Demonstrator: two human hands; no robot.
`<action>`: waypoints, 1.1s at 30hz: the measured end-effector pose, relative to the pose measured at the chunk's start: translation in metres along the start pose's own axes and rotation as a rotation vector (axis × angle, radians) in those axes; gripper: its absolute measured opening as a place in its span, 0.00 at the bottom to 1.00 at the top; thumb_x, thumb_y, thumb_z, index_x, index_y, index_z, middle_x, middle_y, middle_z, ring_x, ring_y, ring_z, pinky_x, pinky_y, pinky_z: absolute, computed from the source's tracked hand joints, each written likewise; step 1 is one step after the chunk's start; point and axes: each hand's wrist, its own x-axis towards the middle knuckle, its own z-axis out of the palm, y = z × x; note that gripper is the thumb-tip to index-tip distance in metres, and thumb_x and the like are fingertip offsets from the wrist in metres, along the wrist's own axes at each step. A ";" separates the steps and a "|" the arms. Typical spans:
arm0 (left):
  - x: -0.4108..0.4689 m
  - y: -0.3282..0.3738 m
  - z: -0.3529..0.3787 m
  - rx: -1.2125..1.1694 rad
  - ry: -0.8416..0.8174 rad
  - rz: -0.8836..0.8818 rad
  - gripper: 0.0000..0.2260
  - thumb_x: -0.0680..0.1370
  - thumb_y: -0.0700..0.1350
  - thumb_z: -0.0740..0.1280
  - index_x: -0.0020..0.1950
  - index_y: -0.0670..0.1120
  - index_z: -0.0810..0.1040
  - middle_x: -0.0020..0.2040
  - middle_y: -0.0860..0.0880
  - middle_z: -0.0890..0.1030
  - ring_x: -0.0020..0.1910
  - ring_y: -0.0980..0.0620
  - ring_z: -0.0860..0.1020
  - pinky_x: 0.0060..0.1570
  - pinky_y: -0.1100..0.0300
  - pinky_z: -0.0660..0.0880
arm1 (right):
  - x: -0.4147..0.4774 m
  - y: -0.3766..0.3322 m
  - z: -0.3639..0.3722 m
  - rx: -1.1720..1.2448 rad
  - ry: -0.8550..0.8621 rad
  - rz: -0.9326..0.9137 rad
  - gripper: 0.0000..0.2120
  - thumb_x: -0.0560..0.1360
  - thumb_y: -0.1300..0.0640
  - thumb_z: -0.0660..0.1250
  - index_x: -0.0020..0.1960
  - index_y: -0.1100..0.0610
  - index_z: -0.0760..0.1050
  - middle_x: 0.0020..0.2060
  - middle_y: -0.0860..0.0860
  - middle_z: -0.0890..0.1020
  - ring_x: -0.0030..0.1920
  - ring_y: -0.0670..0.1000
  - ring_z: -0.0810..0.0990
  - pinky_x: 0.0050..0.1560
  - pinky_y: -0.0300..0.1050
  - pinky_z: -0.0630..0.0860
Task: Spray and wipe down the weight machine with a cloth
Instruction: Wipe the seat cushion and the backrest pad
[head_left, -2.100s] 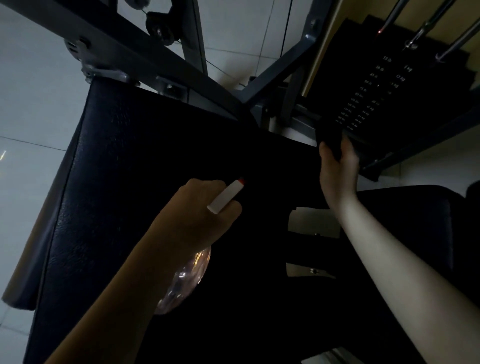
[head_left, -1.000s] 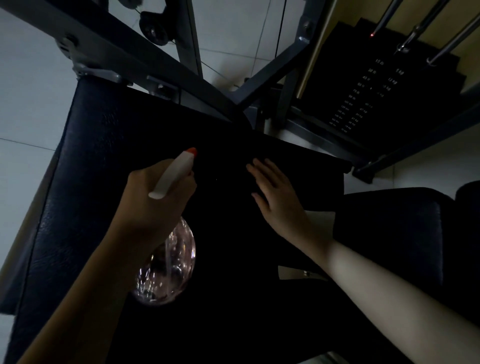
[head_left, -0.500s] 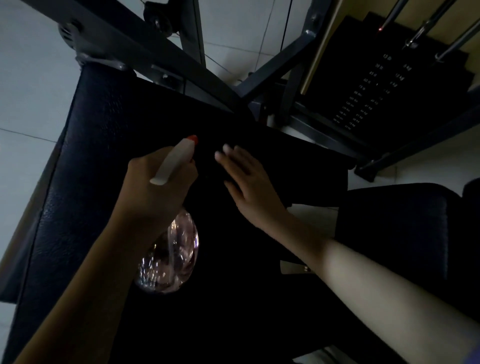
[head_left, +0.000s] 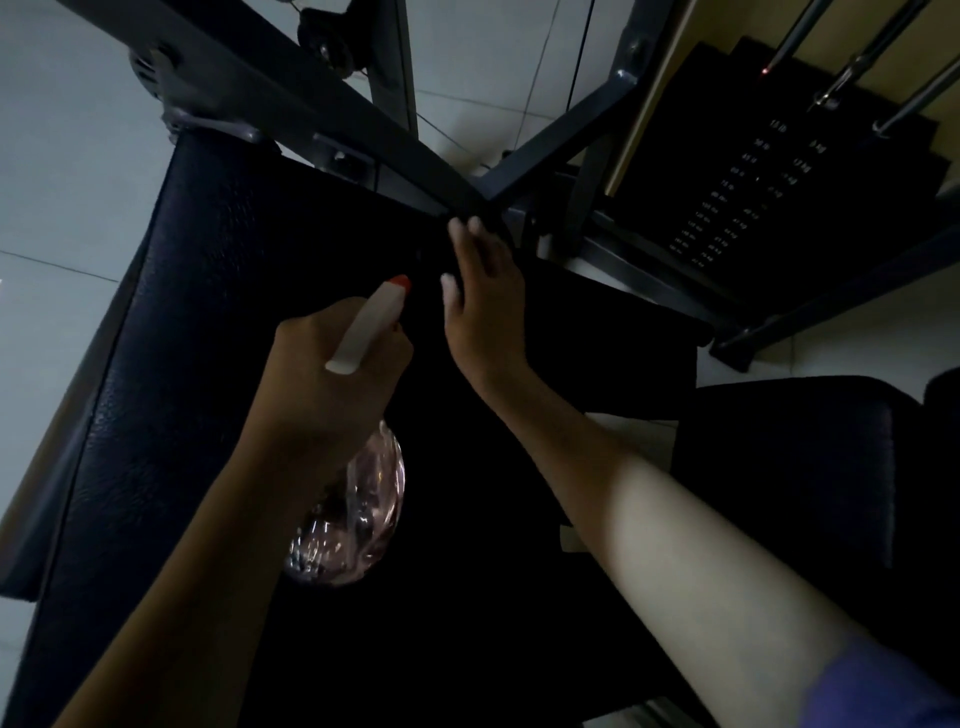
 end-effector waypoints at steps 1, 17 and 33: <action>0.000 0.000 0.000 0.007 0.005 0.001 0.12 0.75 0.42 0.65 0.44 0.31 0.75 0.37 0.29 0.75 0.32 0.29 0.72 0.26 0.48 0.69 | -0.013 0.003 -0.006 -0.003 -0.059 -0.114 0.23 0.76 0.56 0.59 0.70 0.61 0.68 0.67 0.62 0.71 0.67 0.63 0.69 0.66 0.56 0.67; 0.008 0.006 0.020 0.175 -0.049 -0.169 0.13 0.73 0.50 0.65 0.38 0.41 0.73 0.29 0.46 0.73 0.27 0.50 0.71 0.29 0.55 0.66 | -0.061 0.055 -0.052 -0.057 -0.176 -0.088 0.24 0.77 0.55 0.57 0.73 0.56 0.64 0.70 0.56 0.68 0.71 0.57 0.63 0.70 0.49 0.59; 0.011 0.016 0.052 0.571 -0.356 0.002 0.10 0.77 0.51 0.62 0.39 0.49 0.71 0.34 0.47 0.75 0.35 0.41 0.75 0.34 0.54 0.71 | -0.083 0.096 -0.086 -0.072 -0.151 0.081 0.23 0.78 0.58 0.61 0.72 0.58 0.64 0.71 0.57 0.66 0.71 0.57 0.63 0.70 0.54 0.64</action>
